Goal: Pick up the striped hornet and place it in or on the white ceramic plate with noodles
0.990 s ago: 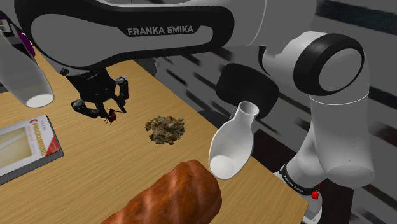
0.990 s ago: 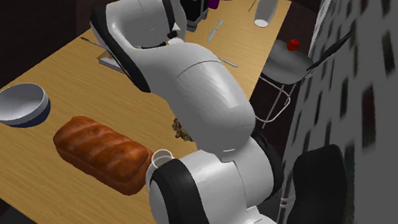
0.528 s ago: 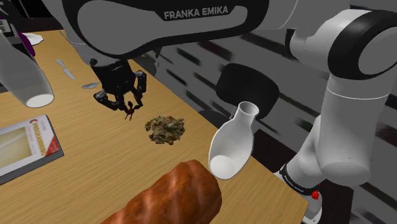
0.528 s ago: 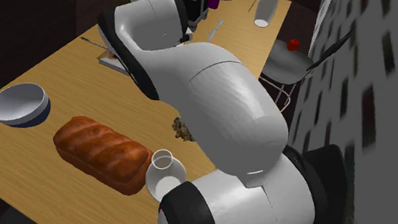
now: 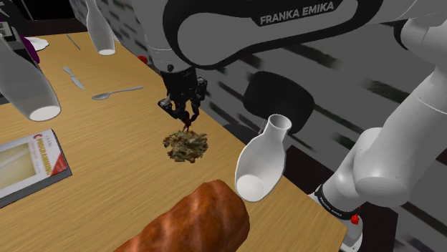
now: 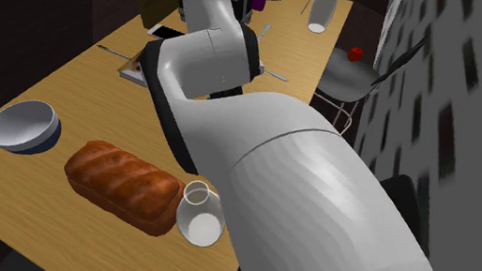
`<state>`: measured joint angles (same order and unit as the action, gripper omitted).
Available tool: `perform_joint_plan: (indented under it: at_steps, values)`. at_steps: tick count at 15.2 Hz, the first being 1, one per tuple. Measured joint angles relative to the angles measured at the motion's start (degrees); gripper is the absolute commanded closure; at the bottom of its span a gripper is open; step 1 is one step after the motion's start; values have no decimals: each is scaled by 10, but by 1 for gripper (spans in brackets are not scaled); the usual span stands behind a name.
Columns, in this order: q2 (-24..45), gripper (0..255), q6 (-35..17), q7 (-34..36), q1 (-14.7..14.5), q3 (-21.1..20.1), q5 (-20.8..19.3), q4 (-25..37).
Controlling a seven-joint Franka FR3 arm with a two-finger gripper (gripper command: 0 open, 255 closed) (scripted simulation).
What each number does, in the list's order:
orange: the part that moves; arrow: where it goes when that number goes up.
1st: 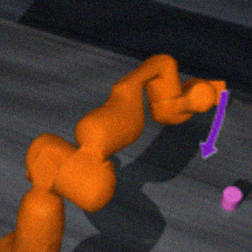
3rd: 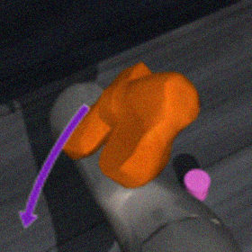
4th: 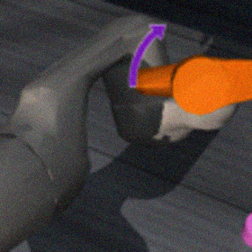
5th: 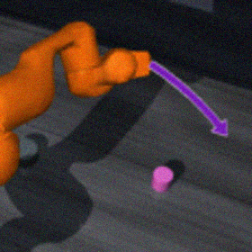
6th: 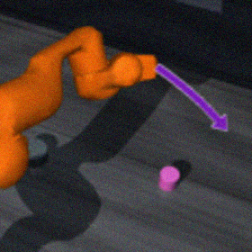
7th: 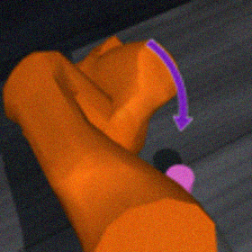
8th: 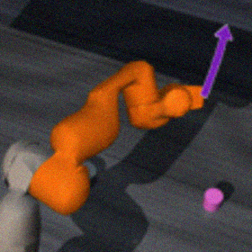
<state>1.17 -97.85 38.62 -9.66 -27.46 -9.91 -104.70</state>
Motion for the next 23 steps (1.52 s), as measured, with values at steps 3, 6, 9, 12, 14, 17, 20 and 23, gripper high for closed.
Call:
perform_joint_plan:
  at_steps: [3, 6, 9, 12, 14, 17, 20, 23]
  values:
    - [-12, 255, -22, -4, 3, 3, 4, -31]
    - [-8, 255, -43, 1, 3, 2, 2, -50]
    - [-2, 255, -65, 6, 3, 2, -1, -67]
    - [1, 255, -87, 11, 2, 1, -4, -82]
    - [7, 255, -100, 16, 1, 0, -8, -90]
    - [5, 255, -104, 15, 2, 1, -7, -95]
    - [5, 0, -104, 15, 3, 1, -7, -96]
    - [6, 0, -103, 15, 3, 2, -8, -98]
